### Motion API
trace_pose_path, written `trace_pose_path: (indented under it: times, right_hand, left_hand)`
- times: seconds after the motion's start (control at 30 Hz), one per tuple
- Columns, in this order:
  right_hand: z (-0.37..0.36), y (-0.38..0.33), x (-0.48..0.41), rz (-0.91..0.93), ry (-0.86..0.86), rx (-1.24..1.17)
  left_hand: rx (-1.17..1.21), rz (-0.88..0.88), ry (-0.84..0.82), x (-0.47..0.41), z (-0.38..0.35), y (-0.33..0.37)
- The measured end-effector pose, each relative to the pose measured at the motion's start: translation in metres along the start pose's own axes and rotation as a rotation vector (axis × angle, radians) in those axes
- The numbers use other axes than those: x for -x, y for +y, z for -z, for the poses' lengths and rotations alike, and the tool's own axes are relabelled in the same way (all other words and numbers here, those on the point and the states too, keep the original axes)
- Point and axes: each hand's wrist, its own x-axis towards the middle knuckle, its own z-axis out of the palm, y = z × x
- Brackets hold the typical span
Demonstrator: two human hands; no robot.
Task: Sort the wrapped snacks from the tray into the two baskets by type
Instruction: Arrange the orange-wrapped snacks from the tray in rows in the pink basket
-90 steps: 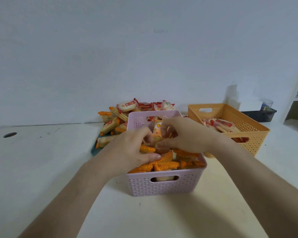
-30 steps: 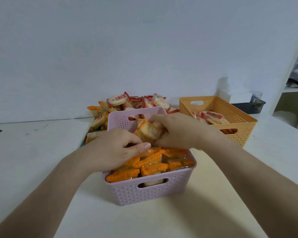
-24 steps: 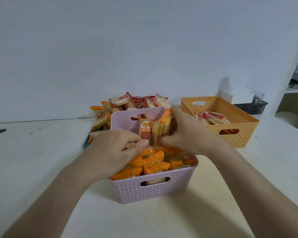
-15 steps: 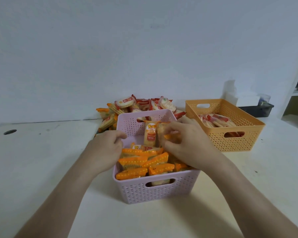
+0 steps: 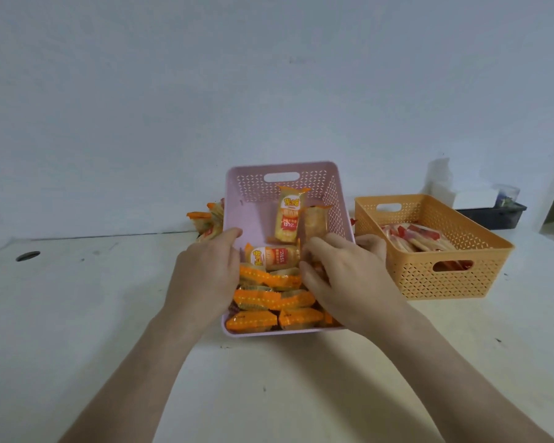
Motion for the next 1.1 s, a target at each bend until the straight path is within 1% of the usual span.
trace_pose_path:
  times: [0.1,0.17,0.3,0.4,0.47,0.53,0.6,0.7,0.77,0.9,0.93,1.0,1.1]
  right_hand:
    - [0.005,-0.001,-0.004,0.026,0.065,0.066]
    - [0.010,-0.005,-0.013,0.063,0.057,0.081]
    - [0.015,-0.009,-0.038,0.129,-0.138,-0.074]
    - [0.015,-0.008,-0.067,0.136,-0.245,-0.071]
    - [0.010,-0.010,-0.085,0.169,-0.390,0.060]
    - [0.005,-0.015,-0.094,0.224,-0.469,0.236]
    - [-0.001,-0.020,-0.097,0.267,-0.484,0.327]
    - [-0.004,-0.024,-0.094,0.278,-0.470,0.356]
    - [-0.004,-0.024,-0.093,0.266,-0.455,0.314]
    - [0.001,-0.020,-0.087,0.220,-0.408,0.163]
    - [0.001,-0.019,-0.086,0.201,-0.390,0.100]
    - [0.001,-0.018,-0.084,0.148,-0.332,-0.110]
    - [-0.004,-0.023,-0.081,0.084,-0.131,-0.388]
  left_hand:
    - [-0.005,0.005,-0.002,-0.004,-0.006,-0.002]
    - [-0.015,0.000,0.000,-0.006,-0.009,-0.003]
    - [-0.012,-0.014,0.005,-0.005,-0.009,-0.006]
    - [-0.005,-0.057,0.021,-0.002,-0.009,-0.007]
    - [0.001,-0.066,0.025,-0.002,-0.010,-0.008]
    - [-0.006,-0.075,0.022,-0.001,-0.011,-0.008]
    - [-0.015,-0.096,0.045,0.001,-0.011,-0.009]
    - [-0.049,-0.137,0.069,0.003,-0.012,-0.012]
    - [-0.064,-0.160,0.090,0.004,-0.011,-0.016]
    - [0.017,-0.182,0.075,0.005,-0.014,-0.021]
    - [0.039,-0.178,0.073,0.005,-0.015,-0.021]
    - [0.067,-0.159,0.075,0.005,-0.017,-0.023]
    - [0.090,-0.164,0.060,0.003,-0.020,-0.024]
